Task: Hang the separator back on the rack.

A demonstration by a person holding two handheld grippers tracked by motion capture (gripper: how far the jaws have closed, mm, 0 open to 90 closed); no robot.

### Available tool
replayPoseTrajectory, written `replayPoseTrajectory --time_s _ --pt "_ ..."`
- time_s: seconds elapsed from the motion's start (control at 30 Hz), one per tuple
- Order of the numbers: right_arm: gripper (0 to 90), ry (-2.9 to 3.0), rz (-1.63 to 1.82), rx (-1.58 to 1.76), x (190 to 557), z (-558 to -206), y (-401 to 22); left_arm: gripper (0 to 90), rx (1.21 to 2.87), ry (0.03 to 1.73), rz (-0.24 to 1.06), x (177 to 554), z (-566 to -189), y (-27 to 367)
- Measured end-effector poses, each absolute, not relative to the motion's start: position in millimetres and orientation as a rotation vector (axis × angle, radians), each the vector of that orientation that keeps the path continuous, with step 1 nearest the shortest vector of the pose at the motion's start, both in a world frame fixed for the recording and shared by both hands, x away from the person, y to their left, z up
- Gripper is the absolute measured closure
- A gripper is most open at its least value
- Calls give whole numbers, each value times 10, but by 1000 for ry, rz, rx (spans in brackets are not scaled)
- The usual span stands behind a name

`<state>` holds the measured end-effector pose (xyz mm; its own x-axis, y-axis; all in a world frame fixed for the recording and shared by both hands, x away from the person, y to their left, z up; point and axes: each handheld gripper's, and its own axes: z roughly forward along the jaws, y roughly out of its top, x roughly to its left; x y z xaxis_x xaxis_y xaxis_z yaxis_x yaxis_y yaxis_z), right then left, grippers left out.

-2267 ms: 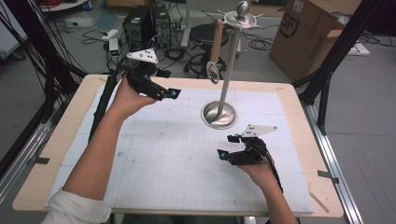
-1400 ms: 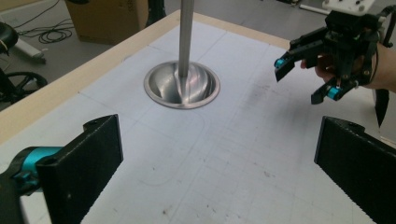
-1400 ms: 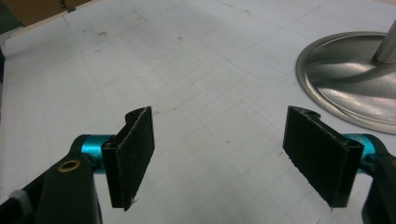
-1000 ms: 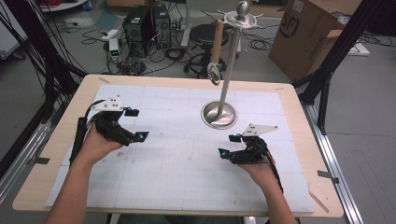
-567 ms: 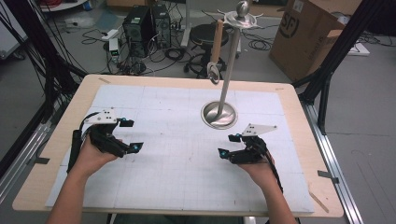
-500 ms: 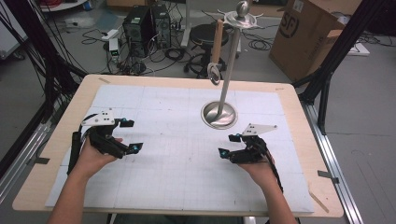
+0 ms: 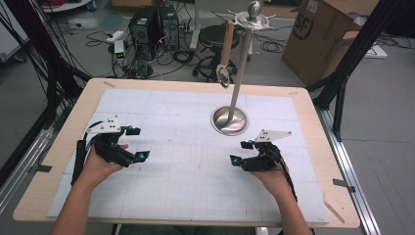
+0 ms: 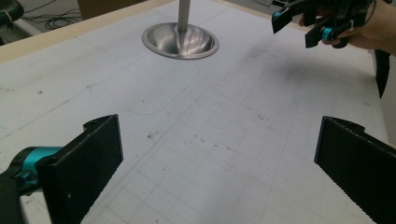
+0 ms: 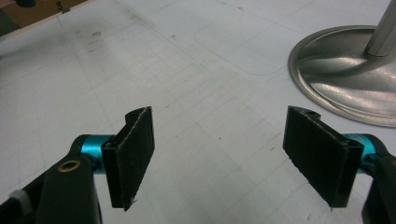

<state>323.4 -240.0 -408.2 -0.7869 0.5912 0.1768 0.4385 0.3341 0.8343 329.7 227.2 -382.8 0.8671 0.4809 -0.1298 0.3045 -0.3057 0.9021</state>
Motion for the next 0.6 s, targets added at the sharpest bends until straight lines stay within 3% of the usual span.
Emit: replayPoseTrajectory --time_s 0.6 --pt "241 2449 1413 939 3226 -4091 -2372 16 1942 589 196 3288 -3858 2274"
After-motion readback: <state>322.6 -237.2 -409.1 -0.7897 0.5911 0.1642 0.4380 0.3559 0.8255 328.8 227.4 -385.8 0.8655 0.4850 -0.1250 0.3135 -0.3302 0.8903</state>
